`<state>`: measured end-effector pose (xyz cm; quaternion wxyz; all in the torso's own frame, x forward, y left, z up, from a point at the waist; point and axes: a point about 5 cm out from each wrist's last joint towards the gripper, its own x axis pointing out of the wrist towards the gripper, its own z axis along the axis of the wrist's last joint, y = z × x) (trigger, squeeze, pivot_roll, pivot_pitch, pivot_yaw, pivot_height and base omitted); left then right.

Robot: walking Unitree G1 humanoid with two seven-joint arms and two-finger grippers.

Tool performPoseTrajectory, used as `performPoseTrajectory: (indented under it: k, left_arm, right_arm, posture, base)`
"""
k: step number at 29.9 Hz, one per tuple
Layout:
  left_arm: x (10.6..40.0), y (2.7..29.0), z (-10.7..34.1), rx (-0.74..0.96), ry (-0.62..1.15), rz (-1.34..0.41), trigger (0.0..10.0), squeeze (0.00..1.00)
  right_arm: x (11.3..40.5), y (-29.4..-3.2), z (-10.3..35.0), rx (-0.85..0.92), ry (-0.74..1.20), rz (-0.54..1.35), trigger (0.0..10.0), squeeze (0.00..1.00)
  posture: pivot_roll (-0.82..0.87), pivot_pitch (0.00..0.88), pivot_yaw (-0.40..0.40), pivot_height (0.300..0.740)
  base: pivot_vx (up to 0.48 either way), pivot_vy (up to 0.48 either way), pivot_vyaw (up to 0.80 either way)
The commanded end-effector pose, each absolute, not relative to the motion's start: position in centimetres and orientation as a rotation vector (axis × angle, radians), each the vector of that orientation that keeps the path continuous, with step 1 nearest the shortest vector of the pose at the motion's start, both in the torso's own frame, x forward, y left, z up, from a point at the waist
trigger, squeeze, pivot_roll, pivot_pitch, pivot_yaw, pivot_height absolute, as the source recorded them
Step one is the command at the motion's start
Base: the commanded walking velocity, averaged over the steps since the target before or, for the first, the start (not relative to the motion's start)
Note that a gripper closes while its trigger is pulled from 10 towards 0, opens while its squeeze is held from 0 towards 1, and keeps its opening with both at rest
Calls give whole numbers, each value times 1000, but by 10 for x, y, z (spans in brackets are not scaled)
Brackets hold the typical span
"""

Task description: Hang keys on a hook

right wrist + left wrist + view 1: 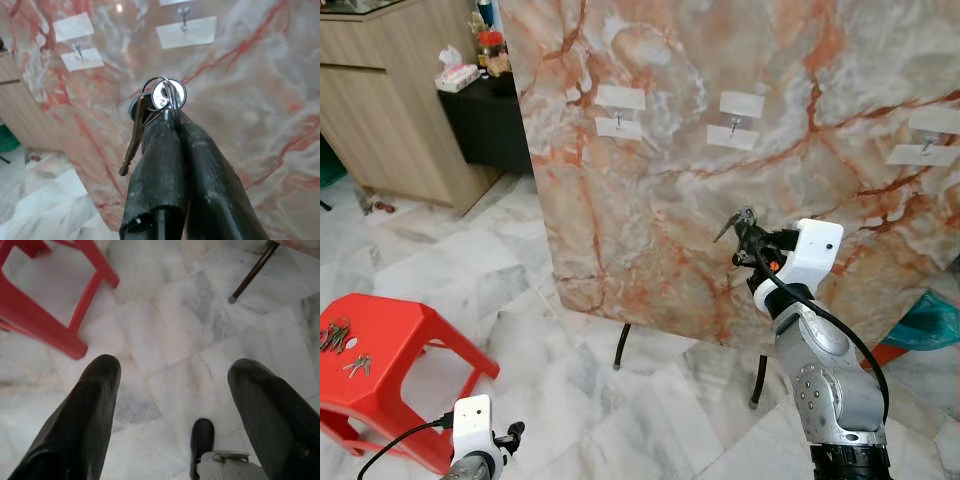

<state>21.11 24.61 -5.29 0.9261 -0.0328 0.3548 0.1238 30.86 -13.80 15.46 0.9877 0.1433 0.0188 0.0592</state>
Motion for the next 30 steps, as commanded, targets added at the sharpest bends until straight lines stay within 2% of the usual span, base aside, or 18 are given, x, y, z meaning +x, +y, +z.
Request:
performPoseTrajectory:
  k: [1,9,18,30]
  left_arm:
    - [210,246,-54,-60,729,246,10000,0]
    - [211,247,-52,-80,714,247,10000,0]
    - [211,245,-52,-102,703,247,10000,0]
    - [210,246,-53,-117,701,250,10000,0]
  right_arm:
    - [311,-145,154,280,41,81,10000,0]
    - [313,-146,155,252,31,75,10000,0]
    - [314,-150,155,266,24,41,10000,0]
    - [316,-151,156,263,19,18,10000,0]
  posture:
    - [23,16,-1,740]
    - [29,41,-1,740]
    - [28,50,0,740]
    - [30,61,2,740]
  base:
    - [0,0,-606]
    - [0,0,-572]
    - [0,0,0]
    - [0,0,-781]
